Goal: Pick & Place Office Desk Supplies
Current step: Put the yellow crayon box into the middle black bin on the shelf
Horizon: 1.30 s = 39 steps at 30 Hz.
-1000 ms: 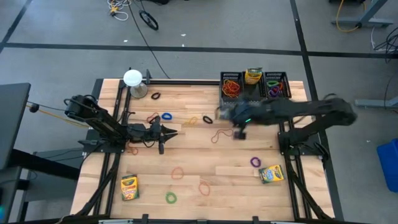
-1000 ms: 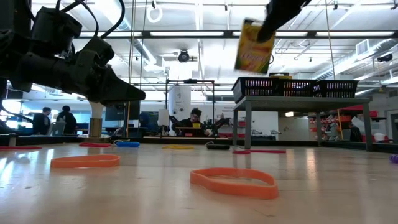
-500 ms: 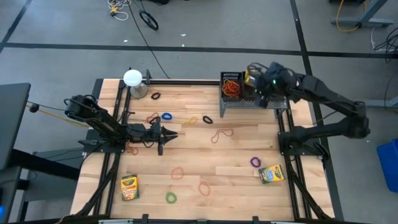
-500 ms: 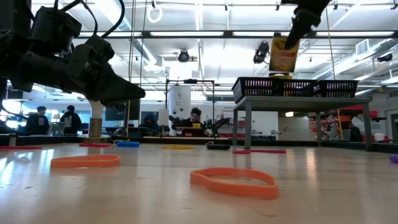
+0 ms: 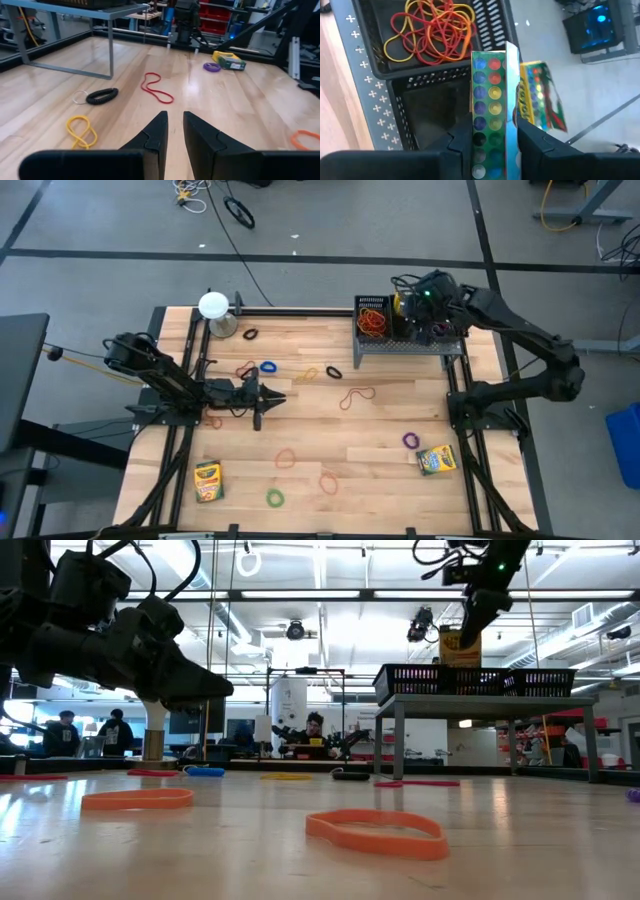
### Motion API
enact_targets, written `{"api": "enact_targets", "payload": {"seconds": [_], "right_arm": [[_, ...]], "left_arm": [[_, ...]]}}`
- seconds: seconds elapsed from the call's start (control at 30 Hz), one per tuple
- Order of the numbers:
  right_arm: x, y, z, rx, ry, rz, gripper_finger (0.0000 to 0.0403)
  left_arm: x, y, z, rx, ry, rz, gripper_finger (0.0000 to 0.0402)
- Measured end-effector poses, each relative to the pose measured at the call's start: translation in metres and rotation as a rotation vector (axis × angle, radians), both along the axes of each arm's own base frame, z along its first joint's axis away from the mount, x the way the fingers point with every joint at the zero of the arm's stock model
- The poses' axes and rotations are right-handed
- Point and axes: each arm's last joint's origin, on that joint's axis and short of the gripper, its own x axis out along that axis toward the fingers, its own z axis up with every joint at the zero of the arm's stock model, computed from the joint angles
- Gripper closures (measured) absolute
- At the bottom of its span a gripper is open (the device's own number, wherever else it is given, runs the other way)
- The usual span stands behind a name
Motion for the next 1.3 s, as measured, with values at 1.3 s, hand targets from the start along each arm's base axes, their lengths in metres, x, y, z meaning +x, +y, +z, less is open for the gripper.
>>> {"api": "enact_targets", "payload": {"seconds": [1.3], "right_arm": [[0.02, -0.022, -0.018, -0.113, 0.149, -0.096, 0.0245]], "left_arm": [[0.0, -0.001, 0.001, -0.002, -0.006, -0.017, 0.0336]]}}
